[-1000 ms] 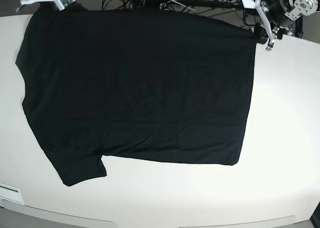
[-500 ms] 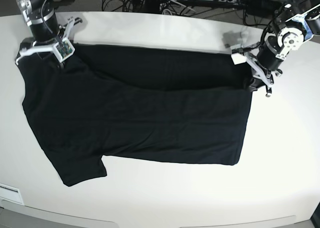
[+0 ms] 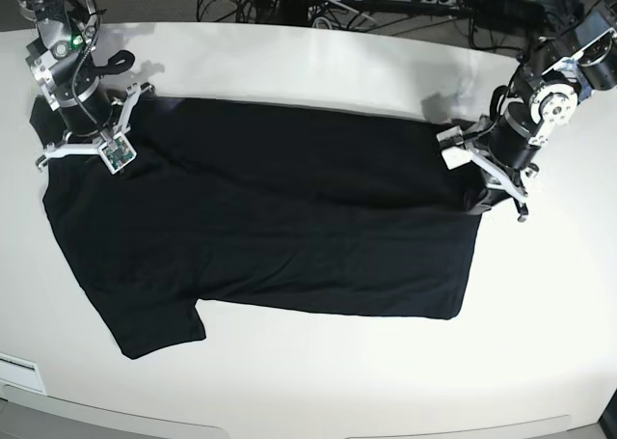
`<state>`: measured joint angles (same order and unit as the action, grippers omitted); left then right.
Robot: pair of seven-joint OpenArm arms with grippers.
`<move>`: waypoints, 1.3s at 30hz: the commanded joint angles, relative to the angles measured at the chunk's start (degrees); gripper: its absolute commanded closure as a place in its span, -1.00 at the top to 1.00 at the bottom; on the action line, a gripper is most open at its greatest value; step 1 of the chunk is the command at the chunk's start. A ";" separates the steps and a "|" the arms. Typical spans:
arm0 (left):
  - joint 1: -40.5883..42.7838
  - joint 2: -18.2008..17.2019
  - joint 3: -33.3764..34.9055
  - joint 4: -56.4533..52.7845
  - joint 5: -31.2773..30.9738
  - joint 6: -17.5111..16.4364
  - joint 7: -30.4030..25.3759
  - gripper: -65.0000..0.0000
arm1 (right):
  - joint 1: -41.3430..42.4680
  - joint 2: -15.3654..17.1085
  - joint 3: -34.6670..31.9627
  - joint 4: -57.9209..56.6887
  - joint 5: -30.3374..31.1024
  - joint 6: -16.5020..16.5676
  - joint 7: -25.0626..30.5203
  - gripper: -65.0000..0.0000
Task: Fold the T-shirt properly
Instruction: 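Regrasp the shirt's shoulder edge with both grippers and smooth it flat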
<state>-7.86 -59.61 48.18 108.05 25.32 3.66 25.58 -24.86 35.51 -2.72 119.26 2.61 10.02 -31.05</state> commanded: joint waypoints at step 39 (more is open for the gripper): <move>-0.48 6.34 -0.70 -2.23 -7.80 8.61 1.49 -1.00 | 5.64 0.39 0.52 -0.94 3.54 -15.17 -9.68 -1.00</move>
<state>-7.42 -52.36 48.18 105.43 17.02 11.60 27.53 -19.66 35.07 -2.76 117.45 6.79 -4.95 -41.98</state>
